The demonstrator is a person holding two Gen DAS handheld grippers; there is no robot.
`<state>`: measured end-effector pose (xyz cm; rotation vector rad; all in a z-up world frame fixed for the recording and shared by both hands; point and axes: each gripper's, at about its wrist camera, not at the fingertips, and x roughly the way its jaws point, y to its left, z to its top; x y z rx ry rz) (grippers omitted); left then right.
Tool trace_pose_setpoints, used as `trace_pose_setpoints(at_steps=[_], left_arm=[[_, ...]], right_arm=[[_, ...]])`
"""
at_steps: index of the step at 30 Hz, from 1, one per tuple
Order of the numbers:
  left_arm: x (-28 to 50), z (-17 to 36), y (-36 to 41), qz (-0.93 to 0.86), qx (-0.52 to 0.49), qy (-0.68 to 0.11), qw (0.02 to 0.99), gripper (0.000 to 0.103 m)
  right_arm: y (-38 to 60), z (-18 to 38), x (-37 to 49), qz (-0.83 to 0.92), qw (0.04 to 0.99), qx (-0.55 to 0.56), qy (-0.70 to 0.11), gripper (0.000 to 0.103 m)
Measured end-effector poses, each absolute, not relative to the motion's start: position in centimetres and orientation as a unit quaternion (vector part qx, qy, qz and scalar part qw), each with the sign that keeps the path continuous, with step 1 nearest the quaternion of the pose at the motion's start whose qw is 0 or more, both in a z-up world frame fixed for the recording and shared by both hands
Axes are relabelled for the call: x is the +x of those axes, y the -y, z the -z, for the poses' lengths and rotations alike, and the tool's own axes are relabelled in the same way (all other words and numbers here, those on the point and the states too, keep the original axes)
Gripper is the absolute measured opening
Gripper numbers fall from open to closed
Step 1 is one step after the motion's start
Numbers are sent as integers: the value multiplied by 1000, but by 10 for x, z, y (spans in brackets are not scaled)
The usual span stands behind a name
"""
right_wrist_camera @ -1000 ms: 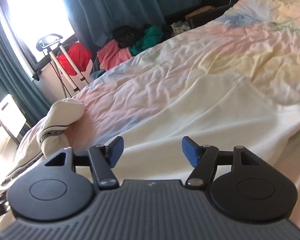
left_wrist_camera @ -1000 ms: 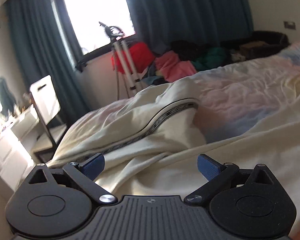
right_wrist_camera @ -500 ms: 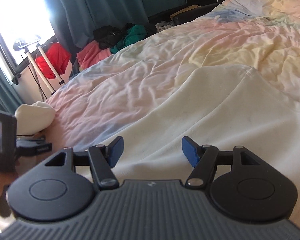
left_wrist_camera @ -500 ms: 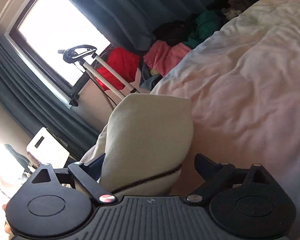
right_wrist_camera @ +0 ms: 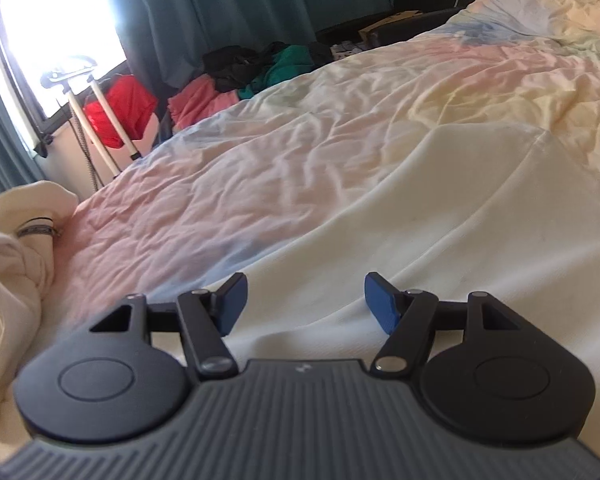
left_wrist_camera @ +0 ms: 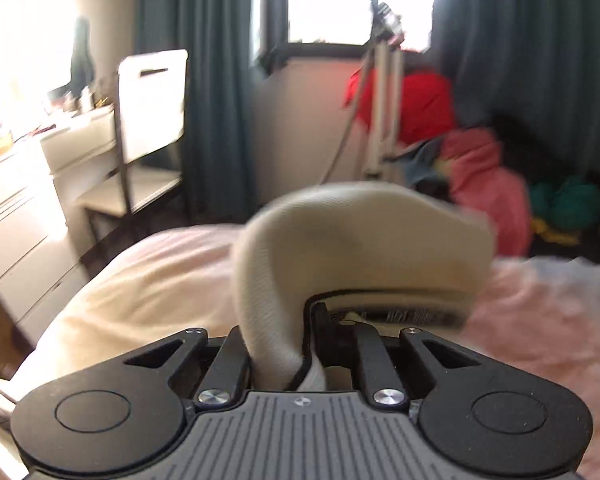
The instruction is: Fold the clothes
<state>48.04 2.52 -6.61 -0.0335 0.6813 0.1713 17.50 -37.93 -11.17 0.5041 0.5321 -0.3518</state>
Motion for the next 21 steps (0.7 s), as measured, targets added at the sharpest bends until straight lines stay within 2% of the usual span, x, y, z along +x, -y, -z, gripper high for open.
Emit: trace_pose_setpoints(at_steps=[3, 4, 5, 6, 8, 9, 14, 17, 21], left_arm=[[466, 81, -56, -72, -58, -351, 932, 17], [458, 81, -63, -66, -76, -346, 933, 23], [448, 77, -66, -62, -78, -340, 935, 38], [433, 71, -64, -67, -58, -326, 941, 44], [396, 56, -58, -76, -9, -289, 954, 63], [372, 47, -55, -71, 4, -269, 960, 67], [238, 18, -44, -19, -55, -221, 974, 80], [163, 21, -27, 3, -83, -229, 970, 80], [107, 31, -4, 27, -89, -244, 965, 80]], right_arm=[[373, 112, 177, 146, 924, 247, -252, 68], [369, 112, 178, 138, 926, 245, -251, 68], [366, 112, 179, 130, 928, 243, -251, 68], [363, 112, 179, 121, 930, 240, -250, 68], [356, 111, 179, 102, 935, 233, -246, 68], [352, 110, 178, 92, 938, 230, -244, 68], [337, 102, 171, 42, 949, 220, -224, 68], [328, 97, 163, 8, 953, 216, -214, 67], [315, 90, 147, -35, 954, 216, -206, 67]])
